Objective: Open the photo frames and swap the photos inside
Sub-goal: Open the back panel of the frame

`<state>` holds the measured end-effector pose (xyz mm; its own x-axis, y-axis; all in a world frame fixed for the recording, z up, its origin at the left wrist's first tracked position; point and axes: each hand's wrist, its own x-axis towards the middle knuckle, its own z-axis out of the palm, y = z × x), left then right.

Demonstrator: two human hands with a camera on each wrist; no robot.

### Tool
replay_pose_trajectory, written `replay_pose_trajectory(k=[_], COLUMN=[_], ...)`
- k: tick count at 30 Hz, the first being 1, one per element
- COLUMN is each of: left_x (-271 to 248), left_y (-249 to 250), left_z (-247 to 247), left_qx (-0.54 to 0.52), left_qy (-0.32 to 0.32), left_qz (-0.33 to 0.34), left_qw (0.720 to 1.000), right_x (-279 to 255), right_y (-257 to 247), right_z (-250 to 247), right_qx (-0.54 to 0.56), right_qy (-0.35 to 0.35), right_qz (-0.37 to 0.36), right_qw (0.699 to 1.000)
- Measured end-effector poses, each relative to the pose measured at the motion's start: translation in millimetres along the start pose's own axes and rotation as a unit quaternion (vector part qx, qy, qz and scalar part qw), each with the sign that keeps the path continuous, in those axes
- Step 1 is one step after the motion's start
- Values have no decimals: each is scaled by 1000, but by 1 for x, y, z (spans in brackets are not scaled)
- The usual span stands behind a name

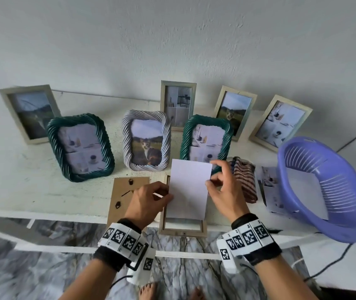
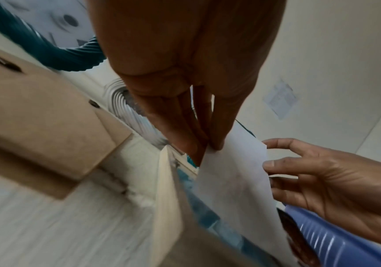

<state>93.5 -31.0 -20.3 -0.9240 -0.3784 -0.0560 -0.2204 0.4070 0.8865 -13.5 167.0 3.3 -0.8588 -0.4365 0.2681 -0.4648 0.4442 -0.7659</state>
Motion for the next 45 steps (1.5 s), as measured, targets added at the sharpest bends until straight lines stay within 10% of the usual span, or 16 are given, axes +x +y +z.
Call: replay_pose_trajectory(k=[35,45], left_x=[-4,-24], left_y=[-15,-28], left_z=[5,-38], left_qx=[169,156], left_qy=[-48,157], left_qz=[17,18], left_qw=[984,975], right_x=[-17,-18], right_y=[18,-47], right_z=[37,64], right_qx=[-211,-88], right_qy=[-103,-83], right_qz=[45,-59], right_qw=[971,991])
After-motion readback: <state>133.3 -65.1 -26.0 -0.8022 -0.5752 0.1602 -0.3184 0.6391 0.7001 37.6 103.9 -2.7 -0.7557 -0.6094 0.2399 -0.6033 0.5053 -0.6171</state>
